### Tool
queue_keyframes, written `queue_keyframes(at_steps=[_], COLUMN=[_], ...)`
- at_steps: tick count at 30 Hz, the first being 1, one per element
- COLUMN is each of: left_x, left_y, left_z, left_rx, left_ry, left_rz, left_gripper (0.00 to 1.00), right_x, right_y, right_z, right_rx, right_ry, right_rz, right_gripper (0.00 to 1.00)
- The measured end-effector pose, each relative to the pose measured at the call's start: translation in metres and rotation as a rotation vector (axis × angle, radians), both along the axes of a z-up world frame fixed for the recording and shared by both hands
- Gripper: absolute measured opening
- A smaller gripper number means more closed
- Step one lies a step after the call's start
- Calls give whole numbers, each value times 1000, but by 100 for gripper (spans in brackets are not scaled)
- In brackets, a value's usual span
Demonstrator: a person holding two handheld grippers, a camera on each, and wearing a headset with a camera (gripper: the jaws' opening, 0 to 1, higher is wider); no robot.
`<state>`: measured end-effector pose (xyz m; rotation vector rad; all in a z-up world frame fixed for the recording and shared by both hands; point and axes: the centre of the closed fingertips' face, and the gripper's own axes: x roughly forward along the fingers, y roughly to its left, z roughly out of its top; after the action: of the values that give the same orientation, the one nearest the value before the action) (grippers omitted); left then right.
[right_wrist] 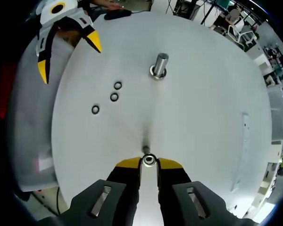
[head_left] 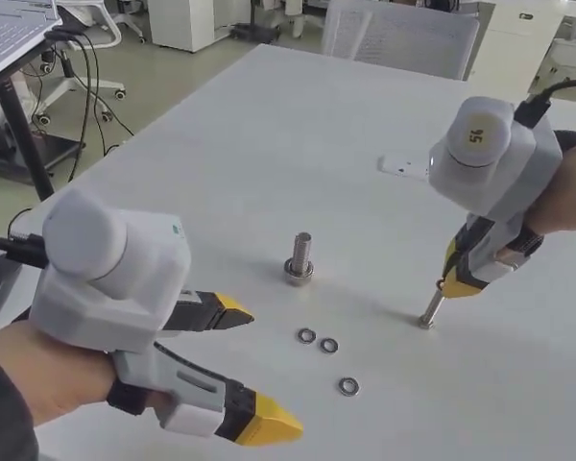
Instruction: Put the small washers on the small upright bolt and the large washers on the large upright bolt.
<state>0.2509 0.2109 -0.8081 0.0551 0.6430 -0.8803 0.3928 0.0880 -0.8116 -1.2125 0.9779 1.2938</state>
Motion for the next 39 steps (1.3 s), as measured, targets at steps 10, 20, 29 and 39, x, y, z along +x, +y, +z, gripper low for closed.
queue_keyframes(at_steps=[10,20,29,39], left_x=[1,1,0,-2], left_y=[0,0,0,1], left_z=[0,-1,-2,-2], left_rx=[1,2,3,3], left_ry=[3,5,9,12], left_rz=[2,5,6,8], left_gripper=[74,74,74,74], right_x=[2,4,1,-1], right_y=[0,-2,0,3], right_z=[-2,-12,-20,-34], right_rx=[2,-3,-7,-7], right_ry=[8,21,31,46], right_rz=[-1,-10,-8,-15], right_gripper=[14,14,14,14])
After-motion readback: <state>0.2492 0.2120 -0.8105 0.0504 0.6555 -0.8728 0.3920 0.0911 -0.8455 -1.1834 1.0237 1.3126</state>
